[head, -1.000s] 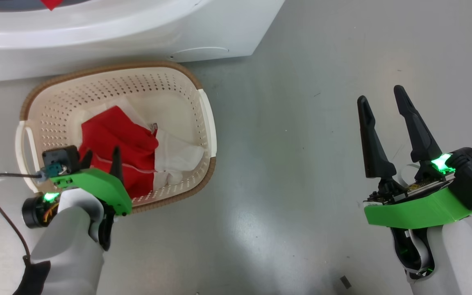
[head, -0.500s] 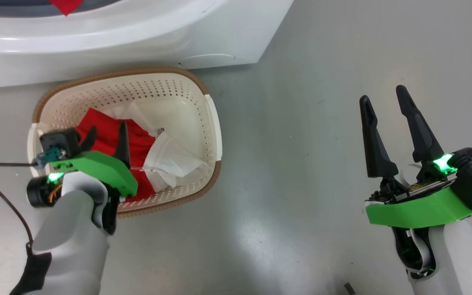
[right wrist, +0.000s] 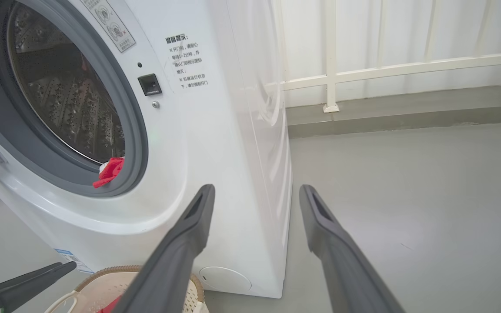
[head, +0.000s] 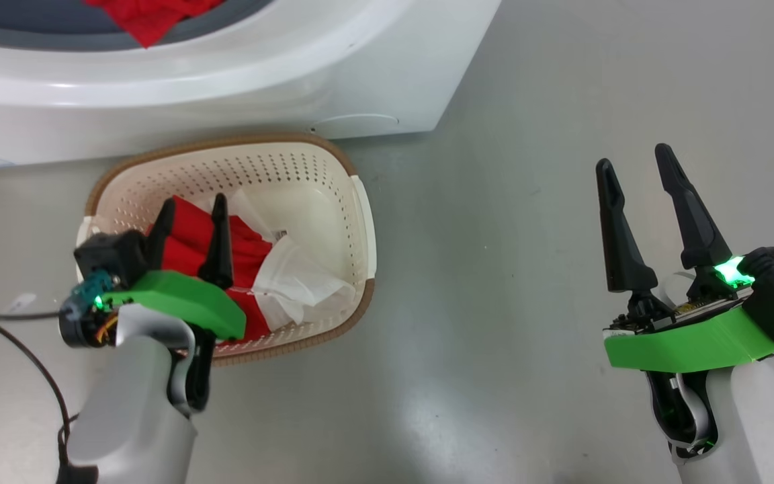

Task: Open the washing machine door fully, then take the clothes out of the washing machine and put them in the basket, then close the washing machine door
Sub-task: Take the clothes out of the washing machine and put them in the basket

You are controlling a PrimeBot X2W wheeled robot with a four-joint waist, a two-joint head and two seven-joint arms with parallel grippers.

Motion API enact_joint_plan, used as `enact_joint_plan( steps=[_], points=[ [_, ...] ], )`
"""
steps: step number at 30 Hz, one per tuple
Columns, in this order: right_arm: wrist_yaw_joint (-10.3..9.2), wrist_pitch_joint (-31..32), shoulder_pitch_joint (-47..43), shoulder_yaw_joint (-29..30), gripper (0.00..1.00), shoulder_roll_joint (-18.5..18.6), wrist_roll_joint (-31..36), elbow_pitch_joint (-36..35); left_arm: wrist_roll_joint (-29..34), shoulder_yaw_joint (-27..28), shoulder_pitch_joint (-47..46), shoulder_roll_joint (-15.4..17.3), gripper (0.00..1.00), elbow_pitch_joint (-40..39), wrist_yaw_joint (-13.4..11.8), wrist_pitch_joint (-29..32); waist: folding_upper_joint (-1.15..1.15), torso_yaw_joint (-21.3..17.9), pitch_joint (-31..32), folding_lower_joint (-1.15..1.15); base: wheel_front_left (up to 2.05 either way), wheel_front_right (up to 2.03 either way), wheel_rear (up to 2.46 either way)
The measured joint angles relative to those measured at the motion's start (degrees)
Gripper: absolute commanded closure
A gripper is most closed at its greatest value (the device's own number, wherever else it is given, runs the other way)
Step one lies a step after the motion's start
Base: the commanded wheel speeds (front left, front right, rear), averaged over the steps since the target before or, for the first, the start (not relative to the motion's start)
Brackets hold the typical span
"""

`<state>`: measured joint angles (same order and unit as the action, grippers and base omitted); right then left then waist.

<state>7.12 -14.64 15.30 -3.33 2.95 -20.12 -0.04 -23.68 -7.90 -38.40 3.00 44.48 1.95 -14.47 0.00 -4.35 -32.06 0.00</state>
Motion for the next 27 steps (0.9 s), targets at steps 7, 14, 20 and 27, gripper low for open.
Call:
enact_joint_plan(
  steps=[7,14,20,27],
  points=[
    [0.0,0.0,-1.31,0.4,0.0,0.0,0.05,0.68,1.58,-0.02,6.06,-0.15,0.0,-9.5,-1.49,0.0,0.0,0.48,2.77,0.0,0.0,0.0,0.0],
    [0.0,0.0,-2.61,0.75,0.0,-0.01,0.74,1.24,2.72,0.22,10.89,-0.12,0.0,-17.94,-2.93,0.0,0.0,0.95,5.61,0.0,0.0,0.0,0.0],
    [0.0,0.0,-4.3,0.94,0.0,-0.01,2.2,1.69,4.32,0.51,15.55,-0.02,0.0,-25.9,-3.26,-0.07,0.0,1.51,8.69,0.0,0.0,0.0,0.0],
    [0.0,0.0,-6.41,1.75,0.0,-0.05,4.1,1.83,6.16,0.63,20.56,0.47,0.0,-31.53,-3.21,-0.08,0.0,2.08,12.13,0.0,0.0,0.0,0.0]
  ],
)
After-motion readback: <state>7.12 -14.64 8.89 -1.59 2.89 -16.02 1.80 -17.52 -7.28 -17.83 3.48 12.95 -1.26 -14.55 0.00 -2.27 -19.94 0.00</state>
